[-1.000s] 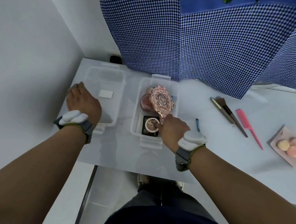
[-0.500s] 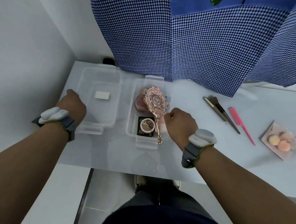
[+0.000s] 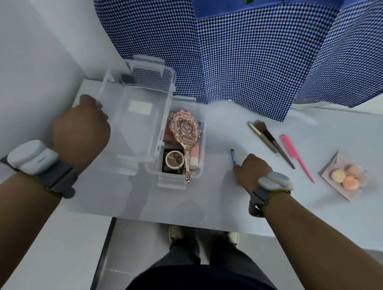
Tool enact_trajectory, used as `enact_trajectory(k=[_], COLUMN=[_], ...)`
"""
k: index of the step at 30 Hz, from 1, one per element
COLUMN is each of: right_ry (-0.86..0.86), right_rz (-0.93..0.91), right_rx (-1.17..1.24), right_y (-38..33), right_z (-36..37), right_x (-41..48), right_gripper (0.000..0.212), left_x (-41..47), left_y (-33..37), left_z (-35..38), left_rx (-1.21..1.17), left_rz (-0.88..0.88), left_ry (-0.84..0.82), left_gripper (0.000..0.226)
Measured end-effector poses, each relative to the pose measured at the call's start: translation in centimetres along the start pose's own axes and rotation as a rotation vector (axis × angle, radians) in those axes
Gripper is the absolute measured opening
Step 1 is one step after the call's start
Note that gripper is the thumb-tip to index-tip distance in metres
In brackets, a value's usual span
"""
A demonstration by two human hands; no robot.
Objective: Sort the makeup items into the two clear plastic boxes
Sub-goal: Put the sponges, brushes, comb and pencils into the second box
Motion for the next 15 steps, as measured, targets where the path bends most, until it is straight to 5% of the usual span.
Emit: enact_trajectory(k=[15], right_ry=[-0.17], right_rz=[-0.129], right_rx=[-0.008], right_y=[1.3], right_z=[1.6], right_x=[0.8], right_gripper=[0.028], left_x=[-5.8], left_y=[9.9], left_z=[0.4], left_rx=[-0.205], left_rz=[0.087], left_ry=[-0.098], left_gripper=[0.032])
Point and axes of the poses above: each hand's wrist, its own x-axis towards the middle knuckle, its own z-axis out of the palm, y = z × x, the point moved 5 cm from there along x, towards the middle knuckle
